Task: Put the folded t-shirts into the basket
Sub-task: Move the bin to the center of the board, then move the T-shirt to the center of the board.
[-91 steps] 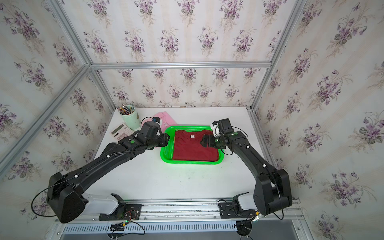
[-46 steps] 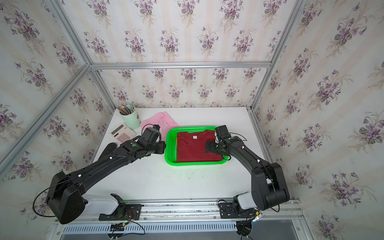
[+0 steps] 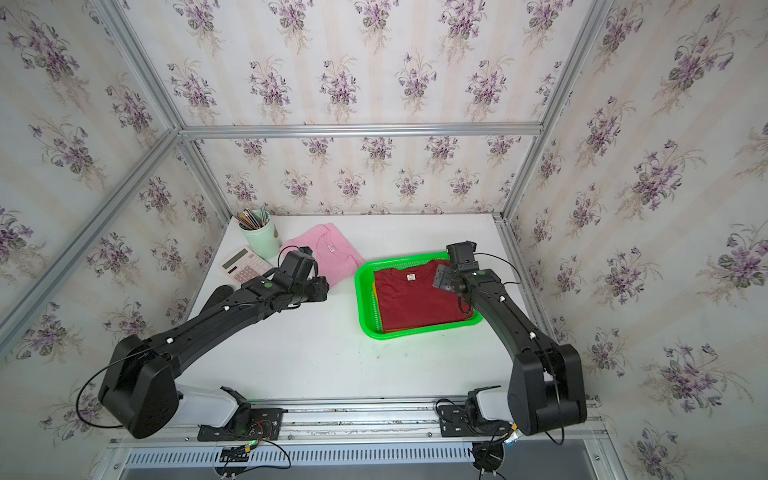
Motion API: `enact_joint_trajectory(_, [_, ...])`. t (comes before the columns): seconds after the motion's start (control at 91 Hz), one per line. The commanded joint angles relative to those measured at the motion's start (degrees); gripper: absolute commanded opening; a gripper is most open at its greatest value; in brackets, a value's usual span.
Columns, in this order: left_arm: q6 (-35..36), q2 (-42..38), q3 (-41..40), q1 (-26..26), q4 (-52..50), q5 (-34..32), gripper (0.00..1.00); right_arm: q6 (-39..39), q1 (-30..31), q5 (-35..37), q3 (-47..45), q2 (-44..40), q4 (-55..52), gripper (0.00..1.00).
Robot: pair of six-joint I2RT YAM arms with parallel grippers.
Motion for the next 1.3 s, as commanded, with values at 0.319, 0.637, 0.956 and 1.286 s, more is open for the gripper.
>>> enact_joint_trajectory(0.319, [9.88, 27.25, 20.50, 4.23, -13.84, -1.70, 0.56, -2.46, -0.07, -13.40, 5.14, -9.52, -5.41, 1.00])
enact_joint_trajectory(0.637, [3.33, 29.64, 13.88, 7.26, -11.35, 9.14, 0.49, -1.31, 0.05, -22.16, 4.16, -12.07, -2.19, 1.00])
enact_joint_trajectory(0.956, [-14.45, 17.94, -6.73, 2.70, 6.22, 29.30, 0.42, -1.44, 0.37, -26.22, 4.09, -11.22, -1.12, 1.00])
enact_joint_trajectory(1.286, [-30.45, 0.15, -15.72, -13.44, 6.01, 12.78, 0.44, -1.90, 10.42, -18.58, 7.89, -7.66, -2.88, 1.00])
